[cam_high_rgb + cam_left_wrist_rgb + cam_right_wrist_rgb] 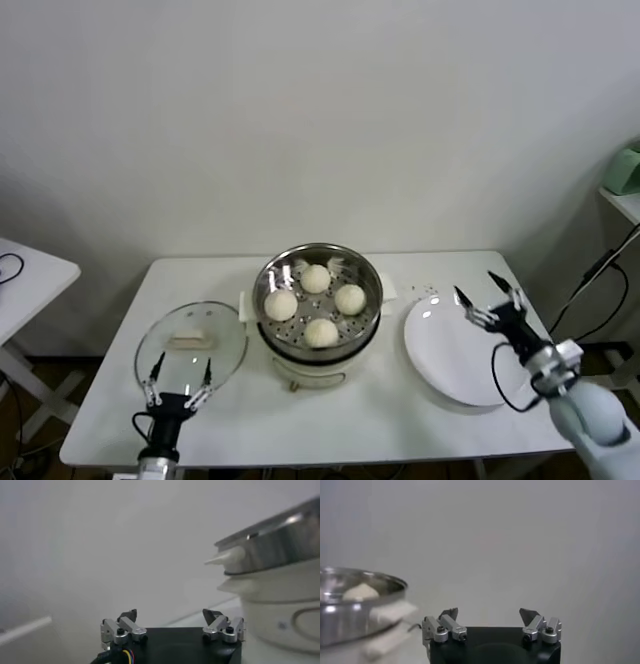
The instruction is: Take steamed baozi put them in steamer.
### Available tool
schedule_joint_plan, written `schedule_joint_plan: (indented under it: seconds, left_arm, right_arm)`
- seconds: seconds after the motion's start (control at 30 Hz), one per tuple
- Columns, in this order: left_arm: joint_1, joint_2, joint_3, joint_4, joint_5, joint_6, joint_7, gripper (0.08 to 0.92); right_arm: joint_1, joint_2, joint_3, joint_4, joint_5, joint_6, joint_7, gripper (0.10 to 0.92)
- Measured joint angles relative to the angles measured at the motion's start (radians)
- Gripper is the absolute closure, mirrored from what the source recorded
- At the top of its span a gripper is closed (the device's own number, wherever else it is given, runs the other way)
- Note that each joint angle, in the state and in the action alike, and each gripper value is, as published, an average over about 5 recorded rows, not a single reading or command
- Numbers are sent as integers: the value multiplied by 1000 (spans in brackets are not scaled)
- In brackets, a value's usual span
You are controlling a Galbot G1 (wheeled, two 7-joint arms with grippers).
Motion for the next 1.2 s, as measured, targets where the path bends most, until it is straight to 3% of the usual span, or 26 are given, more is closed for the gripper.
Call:
schedule_joint_plan:
  seconds: [0.3, 0.6, 1.2]
  left_arm:
    - [-80, 28, -52, 77, 491, 37, -172, 177]
    - [-146, 42, -75, 169, 894, 100, -284, 177]
    - [-223, 59, -61, 244, 1168, 177, -316, 177]
  right_arm:
    - [-179, 100, 102, -5, 4, 45, 24, 203]
    - [-243, 141, 146, -2, 20, 64, 43, 203]
    - [-282, 166, 165, -35, 41, 101, 49, 203]
